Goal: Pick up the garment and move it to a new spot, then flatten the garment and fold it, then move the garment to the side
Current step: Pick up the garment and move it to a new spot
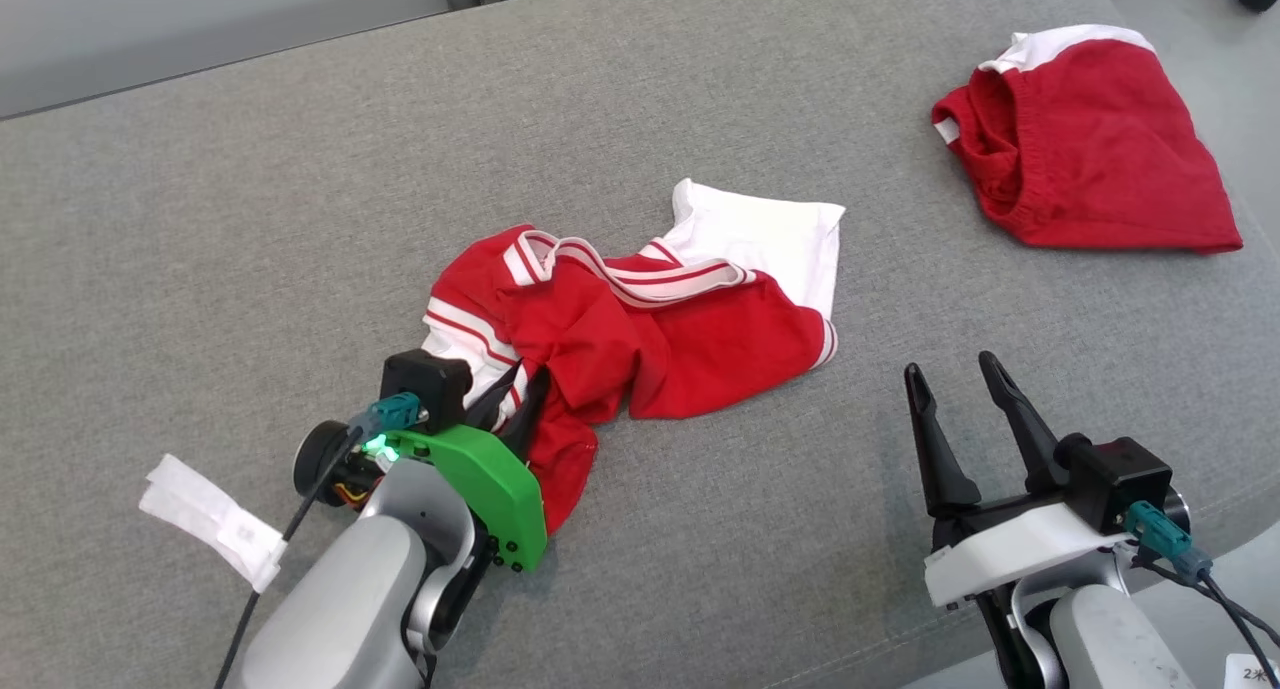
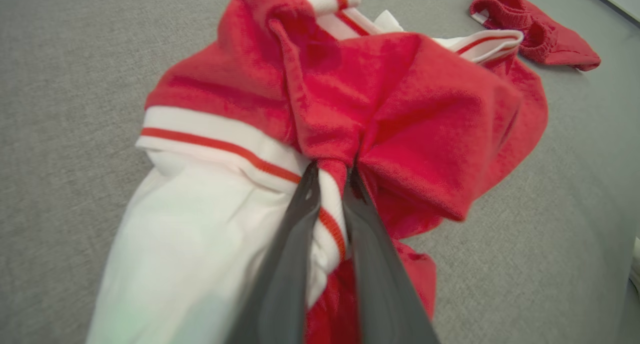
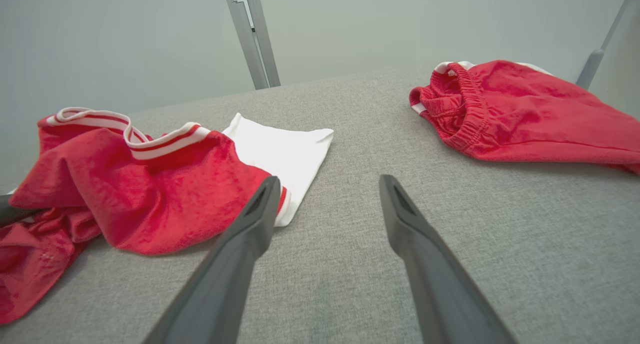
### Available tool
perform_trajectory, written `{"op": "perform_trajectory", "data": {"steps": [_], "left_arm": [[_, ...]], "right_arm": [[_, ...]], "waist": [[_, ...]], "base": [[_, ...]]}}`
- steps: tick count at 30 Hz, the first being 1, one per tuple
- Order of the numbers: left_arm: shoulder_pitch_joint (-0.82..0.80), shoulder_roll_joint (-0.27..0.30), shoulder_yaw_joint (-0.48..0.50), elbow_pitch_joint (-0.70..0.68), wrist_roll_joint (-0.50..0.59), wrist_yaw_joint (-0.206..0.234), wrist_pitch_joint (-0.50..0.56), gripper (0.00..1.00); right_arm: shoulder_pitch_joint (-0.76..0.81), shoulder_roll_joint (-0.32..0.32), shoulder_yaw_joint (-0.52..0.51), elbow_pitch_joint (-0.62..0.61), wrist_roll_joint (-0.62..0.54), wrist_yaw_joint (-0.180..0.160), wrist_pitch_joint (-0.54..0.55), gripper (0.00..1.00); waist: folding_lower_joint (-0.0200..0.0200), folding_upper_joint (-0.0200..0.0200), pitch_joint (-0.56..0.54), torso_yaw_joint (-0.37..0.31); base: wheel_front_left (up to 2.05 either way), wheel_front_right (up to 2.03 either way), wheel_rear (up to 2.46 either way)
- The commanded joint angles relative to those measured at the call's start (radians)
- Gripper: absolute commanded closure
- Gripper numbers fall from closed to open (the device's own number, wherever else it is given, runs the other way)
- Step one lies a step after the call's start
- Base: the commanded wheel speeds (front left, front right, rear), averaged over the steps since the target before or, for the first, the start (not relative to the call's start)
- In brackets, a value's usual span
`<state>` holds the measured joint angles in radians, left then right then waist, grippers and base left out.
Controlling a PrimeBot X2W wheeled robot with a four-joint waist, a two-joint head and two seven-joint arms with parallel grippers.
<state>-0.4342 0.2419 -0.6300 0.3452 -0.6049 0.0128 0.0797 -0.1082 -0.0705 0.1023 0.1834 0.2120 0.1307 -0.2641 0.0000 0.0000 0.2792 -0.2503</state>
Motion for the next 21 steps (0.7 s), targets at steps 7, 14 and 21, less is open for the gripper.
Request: {"op": "perform_trajectory", "data": {"steps": [7,14,21], "left_arm": [[0.0,-0.016,0.022,0.105,0.063,0.02,-0.244,0.0],[0.157,0.064,0.062,0.004,0.096,0.074,-0.331,0.0],[0.369,0.132,0.174,-0.116,0.099,0.107,-0.345,0.0]], "right_arm": [[0.036,-0.029,-0.036,-0.005,-0.015,0.0,0.0,0.0],[0.078,-0.06,-0.087,-0.046,-0.032,0.0,0.0,0.0],[0.134,-0.087,-0.141,-0.06,-0.044,0.0,0.0,0.0]], "waist": [[0.0,0.0,-0.059,0.06],[0.0,0.0,-0.135,0.114],[0.0,0.0,-0.196,0.187]], "base": [[0.0,0.0,0.0],[0.0,0.0,0.0],[0.0,0.0,0.0]]}}
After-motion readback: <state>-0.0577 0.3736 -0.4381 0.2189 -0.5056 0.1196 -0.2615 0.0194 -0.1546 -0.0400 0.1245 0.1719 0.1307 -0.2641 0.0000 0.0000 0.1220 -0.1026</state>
